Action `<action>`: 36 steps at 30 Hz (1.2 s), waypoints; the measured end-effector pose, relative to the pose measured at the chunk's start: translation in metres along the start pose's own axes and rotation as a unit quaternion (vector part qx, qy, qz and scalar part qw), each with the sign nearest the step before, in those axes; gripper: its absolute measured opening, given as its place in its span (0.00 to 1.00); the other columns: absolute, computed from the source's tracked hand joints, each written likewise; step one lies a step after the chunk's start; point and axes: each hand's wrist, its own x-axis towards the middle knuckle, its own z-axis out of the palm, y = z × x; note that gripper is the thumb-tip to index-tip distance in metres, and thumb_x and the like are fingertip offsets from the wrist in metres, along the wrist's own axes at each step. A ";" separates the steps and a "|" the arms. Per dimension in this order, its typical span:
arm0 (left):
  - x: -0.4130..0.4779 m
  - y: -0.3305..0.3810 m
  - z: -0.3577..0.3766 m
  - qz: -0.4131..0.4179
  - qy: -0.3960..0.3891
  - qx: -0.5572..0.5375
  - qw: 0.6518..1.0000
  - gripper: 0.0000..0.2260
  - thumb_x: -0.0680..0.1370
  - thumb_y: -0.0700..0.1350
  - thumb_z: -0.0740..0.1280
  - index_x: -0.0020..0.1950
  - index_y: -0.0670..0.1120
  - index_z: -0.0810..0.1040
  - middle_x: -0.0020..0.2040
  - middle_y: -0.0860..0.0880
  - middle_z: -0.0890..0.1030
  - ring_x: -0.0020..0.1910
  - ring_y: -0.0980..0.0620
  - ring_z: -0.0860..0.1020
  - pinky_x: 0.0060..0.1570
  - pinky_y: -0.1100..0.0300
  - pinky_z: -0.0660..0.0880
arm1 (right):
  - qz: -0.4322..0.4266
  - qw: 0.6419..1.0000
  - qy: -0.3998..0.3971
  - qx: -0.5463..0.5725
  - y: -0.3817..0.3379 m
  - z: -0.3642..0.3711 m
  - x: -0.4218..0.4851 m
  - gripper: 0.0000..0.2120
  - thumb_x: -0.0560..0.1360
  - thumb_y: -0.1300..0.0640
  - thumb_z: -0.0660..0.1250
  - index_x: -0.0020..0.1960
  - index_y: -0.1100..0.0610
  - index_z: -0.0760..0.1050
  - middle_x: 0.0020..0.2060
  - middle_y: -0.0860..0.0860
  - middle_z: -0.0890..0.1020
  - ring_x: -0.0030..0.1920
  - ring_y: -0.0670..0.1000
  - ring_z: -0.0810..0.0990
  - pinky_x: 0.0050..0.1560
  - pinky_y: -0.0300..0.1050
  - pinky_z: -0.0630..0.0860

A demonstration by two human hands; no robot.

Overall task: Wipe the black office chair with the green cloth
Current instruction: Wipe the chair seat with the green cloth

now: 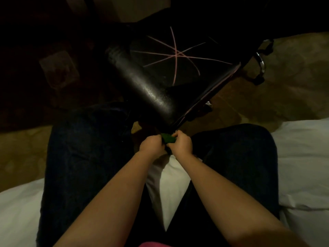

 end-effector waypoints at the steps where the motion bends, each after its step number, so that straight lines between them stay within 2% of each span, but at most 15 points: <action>1: 0.003 0.000 0.002 -0.007 -0.003 -0.004 1.000 0.12 0.79 0.47 0.64 0.59 0.42 0.76 0.54 0.42 0.81 0.53 0.42 0.78 0.42 0.56 0.68 | 0.007 1.000 -0.002 -0.008 -0.001 0.002 0.003 0.14 0.70 0.57 0.74 0.53 0.57 0.76 0.50 0.56 0.81 0.52 0.58 0.79 0.47 0.50 0.78; 6: 0.012 -0.002 0.004 -0.032 -0.001 -0.012 0.999 0.13 0.80 0.48 0.63 0.58 0.41 0.76 0.55 0.41 0.80 0.54 0.41 0.77 0.44 0.54 0.70 | 0.039 0.998 0.038 0.030 -0.001 0.003 0.011 0.09 0.70 0.62 0.73 0.47 0.56 0.75 0.48 0.56 0.81 0.49 0.57 0.80 0.42 0.44 0.74; 10: 0.012 0.001 0.003 -0.047 0.009 -0.016 0.999 0.13 0.82 0.48 0.60 0.58 0.41 0.76 0.55 0.41 0.79 0.55 0.41 0.77 0.43 0.54 0.69 | 0.020 0.991 0.073 0.112 -0.002 -0.005 0.006 0.12 0.67 0.66 0.73 0.40 0.52 0.73 0.40 0.50 0.79 0.44 0.55 0.81 0.42 0.46 0.79; 13: 0.009 0.007 0.002 -0.046 0.037 -0.023 0.998 0.13 0.82 0.48 0.60 0.57 0.42 0.77 0.55 0.42 0.80 0.54 0.41 0.78 0.43 0.56 0.68 | -0.007 0.985 0.098 0.143 -0.003 -0.012 0.000 0.10 0.66 0.64 0.74 0.41 0.54 0.76 0.41 0.51 0.81 0.43 0.54 0.81 0.41 0.48 0.80; 15: 0.006 0.012 0.002 -0.038 0.064 -0.031 0.997 0.12 0.82 0.49 0.60 0.56 0.43 0.77 0.53 0.42 0.81 0.53 0.41 0.78 0.43 0.55 0.68 | -0.024 0.976 0.127 0.174 -0.007 -0.020 -0.004 0.09 0.66 0.62 0.75 0.42 0.54 0.76 0.40 0.51 0.81 0.41 0.51 0.80 0.37 0.43 0.78; 17: 0.003 0.016 0.001 -0.035 0.088 -0.038 0.995 0.12 0.82 0.50 0.59 0.54 0.43 0.77 0.51 0.42 0.81 0.51 0.41 0.78 0.41 0.55 0.68 | -0.047 0.952 0.198 0.228 -0.012 -0.034 -0.003 0.10 0.66 0.61 0.76 0.42 0.55 0.75 0.39 0.50 0.79 0.41 0.50 0.79 0.37 0.38 0.74; 19: 0.000 0.017 -0.001 -0.035 0.107 -0.045 0.993 0.13 0.82 0.50 0.59 0.54 0.43 0.77 0.50 0.42 0.81 0.50 0.41 0.78 0.41 0.54 0.70 | -0.077 0.927 0.269 0.250 -0.014 -0.052 0.005 0.10 0.67 0.62 0.75 0.44 0.57 0.75 0.44 0.54 0.79 0.44 0.50 0.78 0.41 0.35 0.71; 21: -0.003 0.016 -0.004 -0.039 0.117 -0.054 0.991 0.13 0.82 0.50 0.59 0.57 0.43 0.77 0.50 0.42 0.80 0.49 0.41 0.78 0.41 0.54 0.71 | -0.091 0.925 0.274 0.246 -0.013 -0.065 0.013 0.10 0.69 0.64 0.74 0.48 0.58 0.77 0.49 0.56 0.78 0.45 0.48 0.76 0.40 0.25 0.68; 23: -0.002 0.014 -0.006 -0.046 0.121 -0.057 0.990 0.12 0.82 0.49 0.59 0.57 0.43 0.77 0.50 0.42 0.81 0.50 0.41 0.78 0.41 0.54 0.71 | -0.112 0.935 0.248 0.227 -0.013 -0.064 0.014 0.13 0.69 0.66 0.73 0.53 0.57 0.79 0.50 0.54 0.77 0.46 0.46 0.75 0.43 0.22 0.68; 24: -0.001 0.012 -0.007 -0.049 0.122 -0.056 0.990 0.12 0.82 0.48 0.59 0.56 0.43 0.77 0.50 0.42 0.81 0.50 0.41 0.79 0.42 0.54 0.71 | -0.128 0.942 0.232 0.208 -0.015 -0.059 0.013 0.15 0.69 0.67 0.72 0.54 0.56 0.81 0.50 0.54 0.76 0.47 0.47 0.76 0.46 0.24 0.69; 27: 0.002 0.010 -0.009 -0.060 0.117 -0.051 0.990 0.11 0.82 0.46 0.58 0.55 0.42 0.77 0.52 0.42 0.81 0.53 0.41 0.79 0.46 0.52 0.73 | -0.178 0.957 0.179 0.143 -0.022 -0.034 0.002 0.17 0.67 0.68 0.71 0.53 0.55 0.83 0.48 0.53 0.76 0.47 0.51 0.77 0.51 0.39 0.74; 30: 0.005 0.012 -0.009 -0.072 0.100 -0.046 0.991 0.10 0.81 0.46 0.58 0.56 0.43 0.77 0.54 0.43 0.81 0.53 0.43 0.79 0.50 0.52 0.74 | -0.222 0.956 0.163 0.101 -0.024 -0.021 -0.003 0.16 0.66 0.68 0.71 0.51 0.55 0.84 0.46 0.53 0.77 0.47 0.54 0.78 0.51 0.44 0.76; 33: 0.007 0.012 -0.007 -0.091 0.086 -0.061 0.990 0.10 0.81 0.45 0.59 0.56 0.43 0.76 0.54 0.43 0.81 0.53 0.43 0.79 0.48 0.54 0.73 | -0.284 0.945 0.151 0.058 -0.022 -0.014 -0.004 0.12 0.66 0.68 0.72 0.48 0.58 0.84 0.43 0.55 0.78 0.45 0.58 0.79 0.46 0.48 0.77; 36: 0.009 0.010 -0.006 -0.118 0.082 -0.065 0.987 0.09 0.81 0.44 0.59 0.56 0.43 0.77 0.55 0.43 0.81 0.55 0.43 0.79 0.47 0.56 0.70 | -0.305 0.944 0.124 0.020 -0.023 -0.008 -0.006 0.13 0.65 0.69 0.73 0.47 0.59 0.84 0.42 0.56 0.78 0.45 0.59 0.78 0.46 0.49 0.77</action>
